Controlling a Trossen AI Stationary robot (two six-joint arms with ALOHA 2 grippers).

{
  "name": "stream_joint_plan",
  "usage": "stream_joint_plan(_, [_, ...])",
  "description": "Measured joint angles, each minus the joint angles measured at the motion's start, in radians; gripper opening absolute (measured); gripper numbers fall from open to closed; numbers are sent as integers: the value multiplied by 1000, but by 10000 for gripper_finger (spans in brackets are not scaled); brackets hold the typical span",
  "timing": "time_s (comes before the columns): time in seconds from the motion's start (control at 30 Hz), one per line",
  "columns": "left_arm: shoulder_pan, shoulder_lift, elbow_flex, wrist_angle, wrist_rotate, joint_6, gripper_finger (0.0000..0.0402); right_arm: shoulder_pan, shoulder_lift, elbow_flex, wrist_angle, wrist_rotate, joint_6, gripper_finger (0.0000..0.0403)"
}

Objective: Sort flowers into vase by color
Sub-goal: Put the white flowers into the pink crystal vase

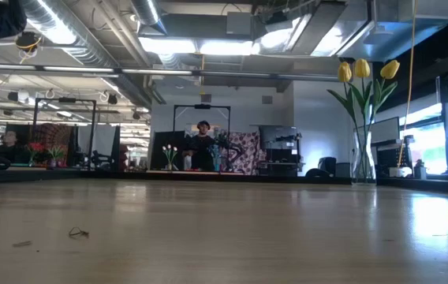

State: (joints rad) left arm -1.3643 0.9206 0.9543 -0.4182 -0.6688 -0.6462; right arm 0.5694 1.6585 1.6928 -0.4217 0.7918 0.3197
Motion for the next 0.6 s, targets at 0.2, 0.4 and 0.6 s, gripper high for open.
stream_joint_plan(0.2, [-44,29,-1,8,16,51,2,0,0,0,-1,0,46,289])
stream_joint_plan(0.4, [-108,34,-16,60,-21,108,2,0,0,0,-3,17,68,289])
stream_joint_plan(0.6, [-115,35,-142,251,28,157,2,-8,0,0,-5,34,93,289])
